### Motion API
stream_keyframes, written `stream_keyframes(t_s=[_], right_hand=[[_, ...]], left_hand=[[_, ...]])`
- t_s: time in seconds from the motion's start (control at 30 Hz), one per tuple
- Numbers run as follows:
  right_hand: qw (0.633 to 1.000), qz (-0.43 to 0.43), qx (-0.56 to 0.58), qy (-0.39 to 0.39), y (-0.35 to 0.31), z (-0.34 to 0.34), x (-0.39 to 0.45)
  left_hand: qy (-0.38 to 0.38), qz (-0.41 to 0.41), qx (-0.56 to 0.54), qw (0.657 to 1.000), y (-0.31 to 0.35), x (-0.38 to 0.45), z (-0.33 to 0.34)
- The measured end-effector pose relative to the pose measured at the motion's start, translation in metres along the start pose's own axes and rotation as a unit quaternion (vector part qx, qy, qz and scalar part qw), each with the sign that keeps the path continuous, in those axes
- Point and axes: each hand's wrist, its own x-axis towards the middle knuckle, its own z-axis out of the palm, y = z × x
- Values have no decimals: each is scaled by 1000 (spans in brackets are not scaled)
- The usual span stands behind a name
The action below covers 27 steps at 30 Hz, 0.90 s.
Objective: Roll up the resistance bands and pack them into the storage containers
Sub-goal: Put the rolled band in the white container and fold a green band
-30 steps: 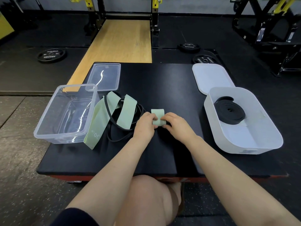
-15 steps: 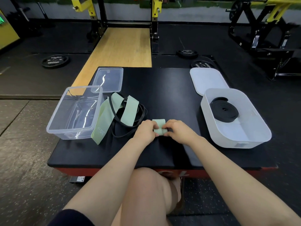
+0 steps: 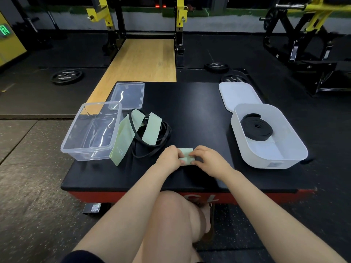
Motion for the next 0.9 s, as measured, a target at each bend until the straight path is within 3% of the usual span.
stream_keyframes(t_s=[0.13, 0.3, 0.57, 0.77, 0.9], right_hand=[[998, -23, -20, 53, -1, 10, -8], [999, 10, -9, 48, -4, 12, 5], [998, 59, 21, -2, -1, 2, 23], [995, 87, 39, -11, 1, 2, 31], [997, 45, -1, 62, -2, 8, 20]], left_hand=[[-6, 6, 13, 1000, -1, 7, -3], [41, -2, -10, 999, -1, 11, -1], [114, 62, 26, 991, -4, 1, 7], [97, 72, 48, 991, -9, 4, 11], [77, 57, 41, 995, -6, 15, 6]])
